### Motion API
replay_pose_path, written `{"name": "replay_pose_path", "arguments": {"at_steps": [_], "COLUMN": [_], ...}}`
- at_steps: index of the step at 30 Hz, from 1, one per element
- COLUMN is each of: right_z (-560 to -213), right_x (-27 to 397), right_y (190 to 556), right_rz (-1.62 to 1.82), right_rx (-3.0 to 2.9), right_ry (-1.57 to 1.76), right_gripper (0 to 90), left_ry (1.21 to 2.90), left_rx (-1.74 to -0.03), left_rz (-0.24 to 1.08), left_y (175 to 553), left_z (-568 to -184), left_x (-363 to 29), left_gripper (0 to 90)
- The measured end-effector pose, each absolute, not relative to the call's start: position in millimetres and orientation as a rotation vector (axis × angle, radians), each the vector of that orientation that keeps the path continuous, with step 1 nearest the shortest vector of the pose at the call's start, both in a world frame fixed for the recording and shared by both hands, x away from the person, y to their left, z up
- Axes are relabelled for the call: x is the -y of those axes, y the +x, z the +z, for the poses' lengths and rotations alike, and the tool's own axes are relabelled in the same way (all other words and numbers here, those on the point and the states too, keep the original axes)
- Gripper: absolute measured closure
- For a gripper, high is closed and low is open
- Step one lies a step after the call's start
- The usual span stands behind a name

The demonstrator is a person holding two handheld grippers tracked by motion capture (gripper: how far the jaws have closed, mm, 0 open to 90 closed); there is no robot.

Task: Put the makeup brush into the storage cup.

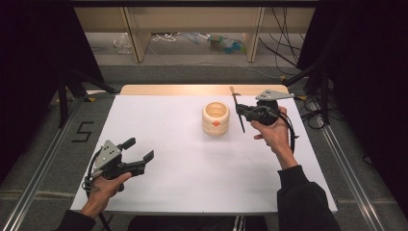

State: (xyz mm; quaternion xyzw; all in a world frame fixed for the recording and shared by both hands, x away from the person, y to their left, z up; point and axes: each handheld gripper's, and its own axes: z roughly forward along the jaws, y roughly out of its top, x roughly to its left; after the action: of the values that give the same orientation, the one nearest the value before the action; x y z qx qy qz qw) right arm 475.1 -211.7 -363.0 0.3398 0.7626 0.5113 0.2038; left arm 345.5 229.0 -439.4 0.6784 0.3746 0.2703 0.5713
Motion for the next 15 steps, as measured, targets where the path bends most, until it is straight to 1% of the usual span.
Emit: {"name": "replay_pose_path", "arguments": {"at_steps": [15], "right_z": [-365.7], "right_x": [207.2], "right_y": [485.6], "right_rz": [1.492], "right_rx": [-2.087], "right_ry": [0.956], "right_gripper": [83.1], "left_ry": [1.59], "left_rx": [-0.879], "left_rz": [0.631], "left_y": [345.5], "left_z": [-439.5], "left_x": [-228.6], "left_gripper": [15.5]}}
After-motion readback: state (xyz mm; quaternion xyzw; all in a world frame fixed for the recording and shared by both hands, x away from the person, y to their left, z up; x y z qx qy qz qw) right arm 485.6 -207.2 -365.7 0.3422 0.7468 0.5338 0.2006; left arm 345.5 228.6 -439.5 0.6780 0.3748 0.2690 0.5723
